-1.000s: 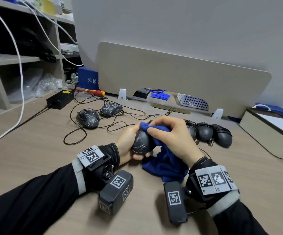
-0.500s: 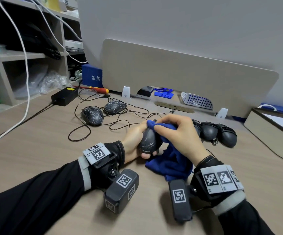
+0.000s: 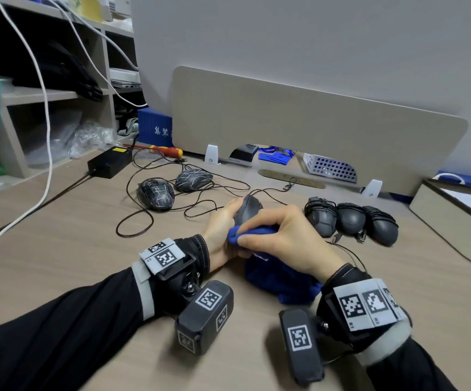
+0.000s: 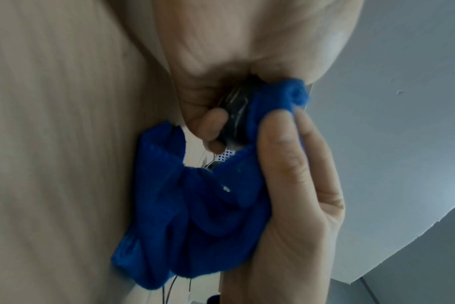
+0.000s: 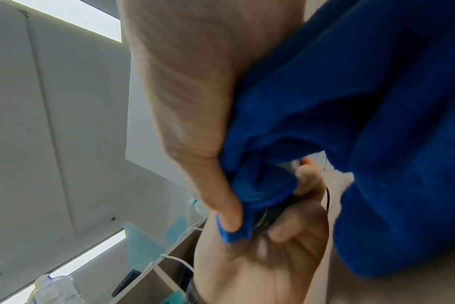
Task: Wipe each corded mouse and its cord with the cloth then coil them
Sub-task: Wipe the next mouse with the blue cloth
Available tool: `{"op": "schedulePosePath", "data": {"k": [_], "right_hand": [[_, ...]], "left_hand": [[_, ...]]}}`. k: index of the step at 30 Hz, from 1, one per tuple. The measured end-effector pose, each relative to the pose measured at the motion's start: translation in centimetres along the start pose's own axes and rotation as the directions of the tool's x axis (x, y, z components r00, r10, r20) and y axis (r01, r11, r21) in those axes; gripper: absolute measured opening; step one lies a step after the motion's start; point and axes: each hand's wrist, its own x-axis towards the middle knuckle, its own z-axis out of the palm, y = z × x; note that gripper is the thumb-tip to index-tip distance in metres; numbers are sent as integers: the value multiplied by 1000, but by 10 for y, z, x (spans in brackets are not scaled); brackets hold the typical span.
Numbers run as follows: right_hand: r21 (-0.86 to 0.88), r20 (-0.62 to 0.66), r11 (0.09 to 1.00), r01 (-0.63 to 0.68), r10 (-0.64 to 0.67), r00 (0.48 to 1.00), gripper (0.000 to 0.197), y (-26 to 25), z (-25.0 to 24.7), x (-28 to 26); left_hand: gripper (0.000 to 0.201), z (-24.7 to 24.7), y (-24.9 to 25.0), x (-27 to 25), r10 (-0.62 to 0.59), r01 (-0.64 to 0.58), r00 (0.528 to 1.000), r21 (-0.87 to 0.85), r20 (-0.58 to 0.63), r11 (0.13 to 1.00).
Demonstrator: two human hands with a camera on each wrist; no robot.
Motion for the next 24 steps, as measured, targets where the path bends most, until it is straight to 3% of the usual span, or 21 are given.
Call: {"op": "schedulePosePath", "data": {"k": [4, 6, 11, 14, 18, 20, 24], "right_hand": [[-55, -282, 998, 32, -46, 958, 9, 6, -11, 5], [-51, -292, 998, 32, -46, 955, 8, 8, -15, 5], [-92, -142, 994, 52, -65, 988, 10, 7, -8, 3], [-38, -225, 999, 14, -23, 974, 8, 8, -10, 5], [-150, -367, 989, -10, -46, 929, 10, 12, -18, 7], [-151, -325, 988, 13, -62, 944, 10, 10, -18, 8], [-225, -82, 972, 68, -88, 993, 8, -3, -4, 8]], "left_hand": [[46, 4, 4, -4, -22, 26, 998, -50, 66, 998], [43, 4, 5, -7, -38, 44, 995, -70, 96, 997], [46, 1, 7, -7, -44, 52, 997, -123, 68, 991], [41, 4, 9, -8, -51, 64, 993, -125, 105, 990], [38, 5, 11, -10, -69, 91, 988, -163, 138, 982], [44, 5, 10, -9, -68, 89, 991, -180, 119, 980], [51, 0, 8, -6, -44, 46, 999, -187, 19, 981]]}}
